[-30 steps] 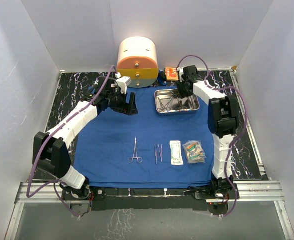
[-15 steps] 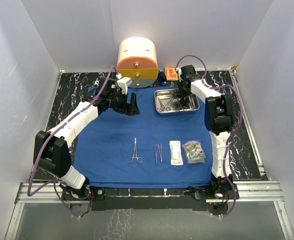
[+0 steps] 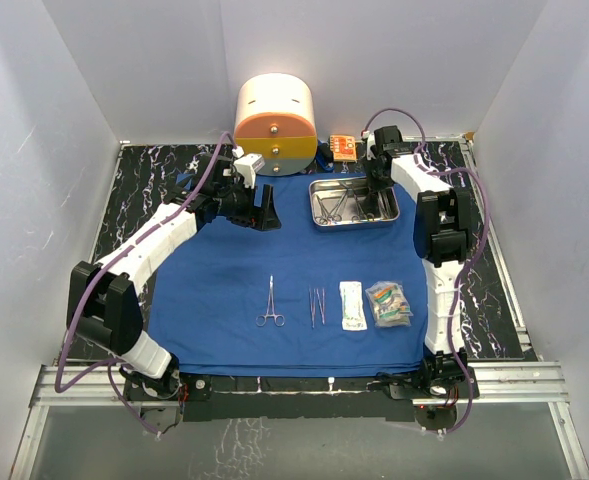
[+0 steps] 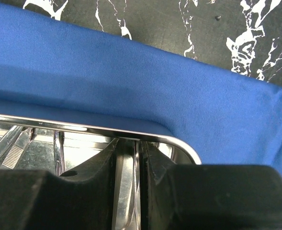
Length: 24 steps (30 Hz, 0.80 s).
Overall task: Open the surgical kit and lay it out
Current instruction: Pick up the medical item from the container.
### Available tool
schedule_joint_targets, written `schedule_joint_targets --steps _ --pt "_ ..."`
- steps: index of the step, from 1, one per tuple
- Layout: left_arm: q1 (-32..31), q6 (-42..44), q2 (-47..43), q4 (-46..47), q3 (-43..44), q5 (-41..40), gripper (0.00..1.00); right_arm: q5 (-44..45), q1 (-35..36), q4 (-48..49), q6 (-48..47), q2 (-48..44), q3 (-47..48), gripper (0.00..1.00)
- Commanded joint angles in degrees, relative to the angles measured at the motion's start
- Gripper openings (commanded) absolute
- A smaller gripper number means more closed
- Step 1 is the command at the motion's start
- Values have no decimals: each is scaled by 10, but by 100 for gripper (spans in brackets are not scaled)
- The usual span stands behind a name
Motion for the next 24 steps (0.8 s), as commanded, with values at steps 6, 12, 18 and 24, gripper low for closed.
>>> schedule_joint_targets --steps 6,12,18,24 --pt "2 -2 -4 -2 3 8 80 -42 -6 -36 29 11 27 6" --pt "3 59 42 -101 72 -33 86 -60 -6 -35 50 -10 36 0" --pt "4 80 93 -157 145 -71 92 -60 -5 5 78 -74 10 0" --pt "5 54 104 -113 165 -31 90 -48 4 43 127 -141 -2 0"
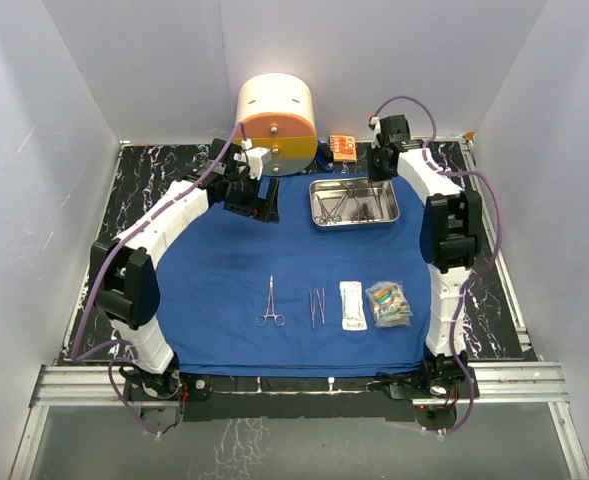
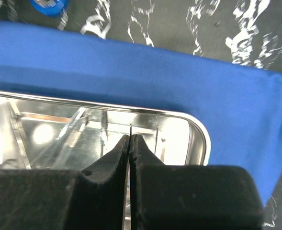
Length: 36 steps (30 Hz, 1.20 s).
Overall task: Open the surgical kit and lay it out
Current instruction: Pick up the medical item from the container, then place the medical item in the surgical kit.
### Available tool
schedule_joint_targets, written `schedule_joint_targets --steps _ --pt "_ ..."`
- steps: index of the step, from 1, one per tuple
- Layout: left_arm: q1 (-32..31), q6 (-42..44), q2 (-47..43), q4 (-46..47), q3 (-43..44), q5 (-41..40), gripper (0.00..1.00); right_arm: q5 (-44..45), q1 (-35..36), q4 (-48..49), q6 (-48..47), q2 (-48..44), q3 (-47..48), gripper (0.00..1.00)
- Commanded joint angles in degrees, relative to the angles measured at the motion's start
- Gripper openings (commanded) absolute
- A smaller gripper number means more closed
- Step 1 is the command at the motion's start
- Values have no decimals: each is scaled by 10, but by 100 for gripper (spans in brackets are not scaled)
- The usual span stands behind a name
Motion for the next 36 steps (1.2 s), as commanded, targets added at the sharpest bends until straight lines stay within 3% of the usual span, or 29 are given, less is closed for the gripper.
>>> schedule_joint_targets --steps 1,7,15,21,28,36 --pt "3 -18 -5 22 33 33 90 4 10 66 57 -105 2 0" --pt "-6 -84 -4 130 27 76 85 8 36 103 126 -161 -22 0" --pt "-34 -190 72 165 119 120 75 56 104 140 203 -201 -54 0" --pt "-52 -270 123 205 157 138 63 67 146 154 230 -220 -76 0" --pt "-56 -299 152 220 177 97 54 58 165 166 252 -240 -109 0" --pt "-57 -320 154 256 150 109 43 48 168 170 261 -249 -112 0"
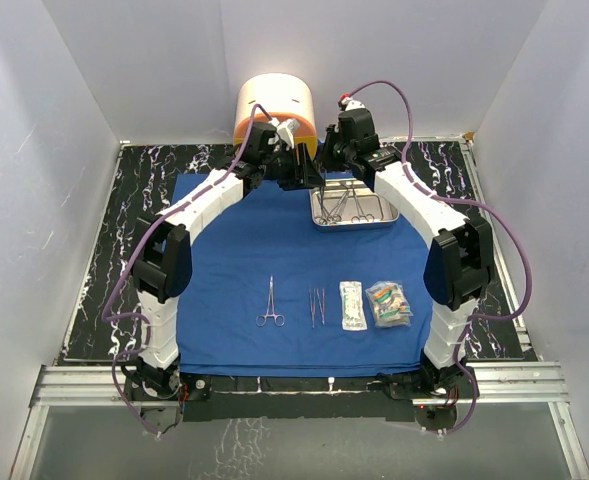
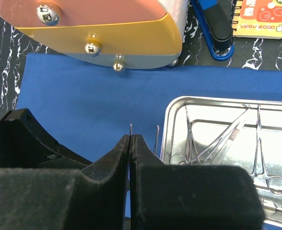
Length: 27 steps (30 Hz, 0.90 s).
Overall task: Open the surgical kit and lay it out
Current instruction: Place the medical item in the surgical kit.
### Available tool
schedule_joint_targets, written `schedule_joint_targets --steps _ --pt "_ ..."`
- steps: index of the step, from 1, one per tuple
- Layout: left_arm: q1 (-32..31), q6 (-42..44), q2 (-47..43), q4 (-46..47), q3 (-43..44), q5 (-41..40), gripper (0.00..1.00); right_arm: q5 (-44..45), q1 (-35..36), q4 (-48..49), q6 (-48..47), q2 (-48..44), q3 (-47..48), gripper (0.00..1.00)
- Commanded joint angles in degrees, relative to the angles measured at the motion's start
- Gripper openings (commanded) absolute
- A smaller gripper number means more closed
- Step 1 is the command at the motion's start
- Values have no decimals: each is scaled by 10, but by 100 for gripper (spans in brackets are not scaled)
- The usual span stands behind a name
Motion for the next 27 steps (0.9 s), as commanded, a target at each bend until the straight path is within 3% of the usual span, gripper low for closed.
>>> schedule_joint_targets --steps 1,21,27 --pt "1 -15 -10 31 0 11 42 -2 3 38 15 -34 2 0" --pt "1 -8 4 36 1 4 29 -13 13 41 17 -31 -5 0" --pt "1 -5 8 34 2 -4 31 -14 14 42 16 -32 -9 0"
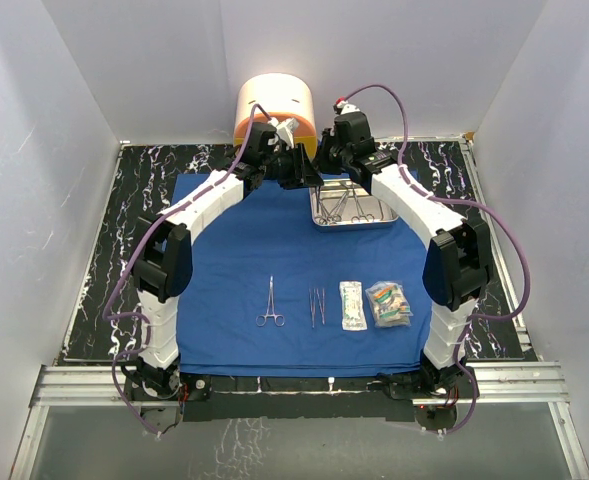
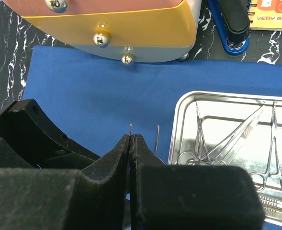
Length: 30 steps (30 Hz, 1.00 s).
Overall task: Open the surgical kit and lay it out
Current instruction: Place the medical item in the surgical kit.
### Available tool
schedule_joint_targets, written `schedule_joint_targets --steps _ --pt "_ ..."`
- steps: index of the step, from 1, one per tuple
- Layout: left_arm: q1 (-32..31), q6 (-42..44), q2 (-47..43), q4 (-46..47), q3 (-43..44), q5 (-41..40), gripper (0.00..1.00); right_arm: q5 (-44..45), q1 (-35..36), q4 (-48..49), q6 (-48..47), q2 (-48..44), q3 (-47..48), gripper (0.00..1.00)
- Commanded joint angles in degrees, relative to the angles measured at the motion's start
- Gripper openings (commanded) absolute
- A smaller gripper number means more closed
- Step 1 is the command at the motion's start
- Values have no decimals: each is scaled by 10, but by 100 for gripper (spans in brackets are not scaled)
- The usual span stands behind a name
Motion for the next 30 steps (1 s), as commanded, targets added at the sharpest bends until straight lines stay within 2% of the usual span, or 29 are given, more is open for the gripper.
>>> schedule_joint_targets --steps 1,8,13,17,18,22,25,27,30 --pt "1 8 6 7 9 -3 31 -4 3 30 6 -31 1 0" --pt "2 8 9 12 3 2 24 -13 4 32 6 -33 0 0" --pt "5 4 9 21 -2 9 11 -17 4 37 3 -39 -6 0" --pt "7 -11 -2 32 -19 23 5 -21 4 41 -11 -45 -8 0" --pt "7 -19 -5 38 -28 29 2 -26 4 42 -18 -45 -9 2" --pt "9 -49 -29 60 -68 55 0 -41 2 40 -55 -53 -8 23" --pt "8 -61 -50 68 -100 70 0 -35 1 31 -82 -65 -9 34" --pt "8 -64 -64 68 -119 73 0 -31 -1 17 -96 -68 -5 40" --pt "8 -63 -84 63 -142 81 0 -42 -8 1 -120 -73 2 42"
